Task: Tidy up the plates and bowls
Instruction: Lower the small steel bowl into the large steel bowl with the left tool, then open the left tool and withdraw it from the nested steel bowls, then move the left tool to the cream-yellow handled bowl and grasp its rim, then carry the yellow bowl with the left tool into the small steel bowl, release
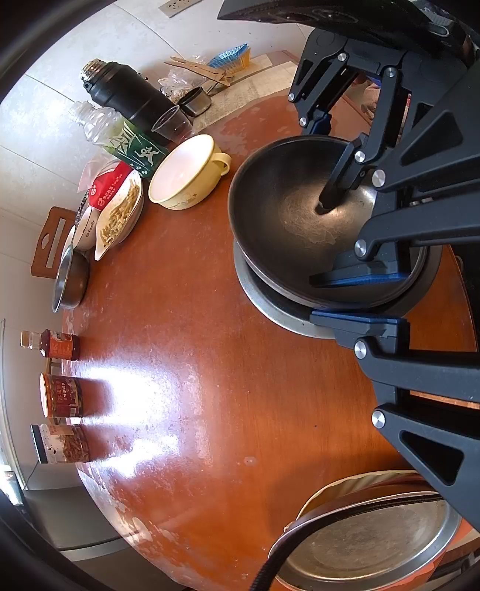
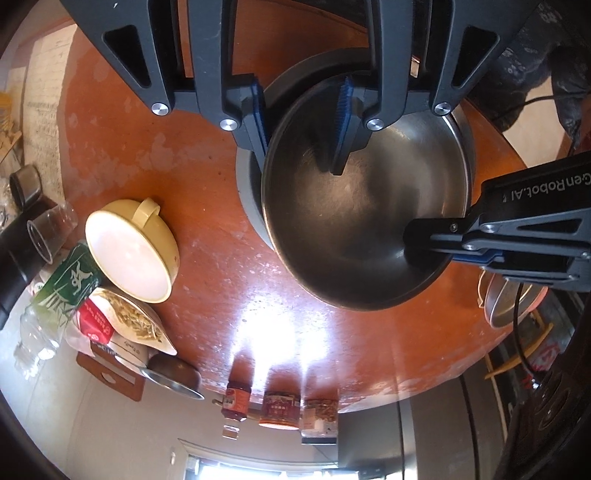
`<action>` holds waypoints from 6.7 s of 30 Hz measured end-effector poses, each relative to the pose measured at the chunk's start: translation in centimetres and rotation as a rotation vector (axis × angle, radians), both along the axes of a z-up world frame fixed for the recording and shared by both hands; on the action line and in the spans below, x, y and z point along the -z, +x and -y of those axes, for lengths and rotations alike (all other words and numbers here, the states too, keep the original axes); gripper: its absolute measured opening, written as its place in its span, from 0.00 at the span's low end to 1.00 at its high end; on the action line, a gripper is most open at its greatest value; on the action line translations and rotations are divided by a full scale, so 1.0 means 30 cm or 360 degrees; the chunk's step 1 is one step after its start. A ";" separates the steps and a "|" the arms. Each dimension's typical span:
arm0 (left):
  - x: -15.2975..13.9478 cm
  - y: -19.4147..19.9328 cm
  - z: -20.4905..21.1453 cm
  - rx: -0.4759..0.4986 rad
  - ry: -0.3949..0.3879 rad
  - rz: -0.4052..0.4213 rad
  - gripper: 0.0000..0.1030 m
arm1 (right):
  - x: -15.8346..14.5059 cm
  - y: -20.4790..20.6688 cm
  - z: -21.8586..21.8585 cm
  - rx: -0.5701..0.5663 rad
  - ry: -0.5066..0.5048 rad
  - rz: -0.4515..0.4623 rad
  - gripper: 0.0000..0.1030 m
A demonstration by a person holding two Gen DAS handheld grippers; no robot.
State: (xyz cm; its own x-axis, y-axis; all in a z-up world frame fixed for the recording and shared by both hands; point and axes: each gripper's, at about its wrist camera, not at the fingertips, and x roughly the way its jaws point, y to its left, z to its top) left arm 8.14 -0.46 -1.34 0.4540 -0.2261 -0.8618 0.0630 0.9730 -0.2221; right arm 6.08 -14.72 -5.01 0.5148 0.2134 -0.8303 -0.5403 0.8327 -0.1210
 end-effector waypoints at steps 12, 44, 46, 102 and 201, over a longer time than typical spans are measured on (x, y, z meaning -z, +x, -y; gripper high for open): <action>-0.018 -0.001 -0.004 -0.0002 -0.0002 0.0023 0.12 | -0.050 -0.003 0.026 0.0019 0.0042 0.0066 0.33; -0.053 -0.067 0.005 0.0013 0.0067 0.0079 0.15 | -0.073 -0.015 0.054 0.0091 0.0137 0.0106 0.51; -0.057 -0.069 0.002 0.0002 0.0074 0.0079 0.16 | -0.074 -0.018 0.056 0.0091 0.0142 0.0106 0.51; -0.121 0.326 0.364 0.0088 0.0153 0.0054 0.46 | -0.124 0.283 0.535 0.0552 0.0456 0.0228 0.55; -0.098 -0.133 0.015 -0.0047 0.0019 0.0260 0.13 | -0.124 -0.069 0.089 0.0085 0.0316 0.0346 0.32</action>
